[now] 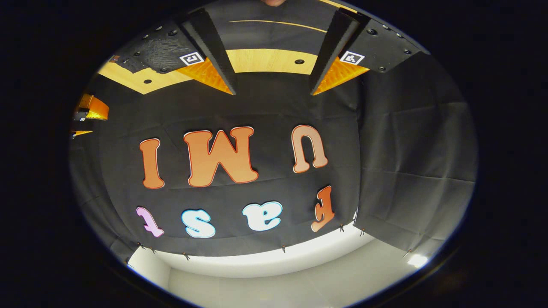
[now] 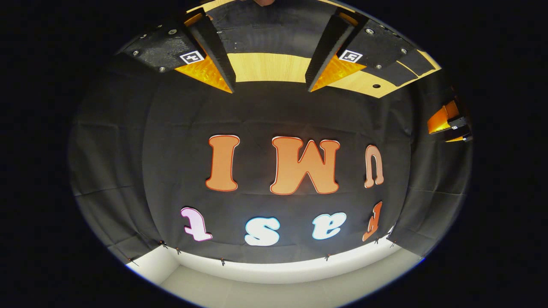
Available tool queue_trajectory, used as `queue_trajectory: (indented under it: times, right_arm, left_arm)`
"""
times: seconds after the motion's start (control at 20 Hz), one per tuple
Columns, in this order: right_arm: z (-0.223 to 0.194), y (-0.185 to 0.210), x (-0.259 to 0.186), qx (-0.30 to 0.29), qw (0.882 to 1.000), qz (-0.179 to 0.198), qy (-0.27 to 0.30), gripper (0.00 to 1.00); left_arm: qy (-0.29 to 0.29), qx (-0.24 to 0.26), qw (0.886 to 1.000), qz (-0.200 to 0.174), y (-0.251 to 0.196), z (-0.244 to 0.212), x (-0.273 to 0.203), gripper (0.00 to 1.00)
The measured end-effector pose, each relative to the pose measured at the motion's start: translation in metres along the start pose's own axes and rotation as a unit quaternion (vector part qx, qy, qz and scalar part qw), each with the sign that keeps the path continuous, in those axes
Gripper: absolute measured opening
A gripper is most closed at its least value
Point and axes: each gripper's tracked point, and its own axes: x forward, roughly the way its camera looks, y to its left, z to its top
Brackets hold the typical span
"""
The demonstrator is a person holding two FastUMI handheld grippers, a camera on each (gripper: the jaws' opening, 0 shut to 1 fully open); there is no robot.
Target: Grasp the waist and the cuffs of the jeans and fold them to make the two legs overlap; first hold the waist and fold one-third of the jeans toward the cuffs, then hold the cuffs and fold the remaining one-third in the same direction to finish folding.
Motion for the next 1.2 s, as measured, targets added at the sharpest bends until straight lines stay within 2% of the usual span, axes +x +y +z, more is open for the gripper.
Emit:
queue_trajectory:
  times: [0.3, 0.45, 0.6, 0.75, 0.95, 1.05, 1.2]
  right_arm:
    - [-0.010, -0.003, 0.007, 0.003, 0.999, -0.031, 0.020, 1.00]
    - [-0.028, -0.015, 0.010, 0.008, 0.997, -0.055, 0.049, 0.98]
    - [-0.052, -0.030, 0.010, 0.020, 0.993, -0.077, 0.089, 0.99]
    - [-0.081, -0.046, 0.007, 0.037, 0.984, -0.104, 0.137, 0.99]
    - [-0.119, -0.051, 0.003, 0.074, 0.971, -0.108, 0.199, 0.98]
    - [-0.142, -0.059, -0.001, 0.104, 0.960, -0.121, 0.232, 0.99]
    - [-0.184, -0.074, -0.012, 0.147, 0.933, -0.154, 0.290, 0.98]
  left_arm:
    - [0.039, -0.011, 0.999, 0.024, 0.049, -0.028, 0.019, 1.00]
    - [0.090, -0.019, 0.995, 0.048, 0.080, -0.059, 0.027, 0.99]
    - [0.156, -0.042, 0.984, 0.070, 0.109, -0.100, 0.034, 0.99]
    - [0.211, -0.055, 0.972, 0.091, 0.139, -0.140, 0.030, 1.00]
    - [0.285, -0.082, 0.949, 0.110, 0.173, -0.190, 0.029, 1.00]
    - [0.322, -0.098, 0.934, 0.121, 0.186, -0.215, 0.032, 1.00]
    - [0.377, -0.116, 0.910, 0.130, 0.195, -0.254, 0.035, 0.99]
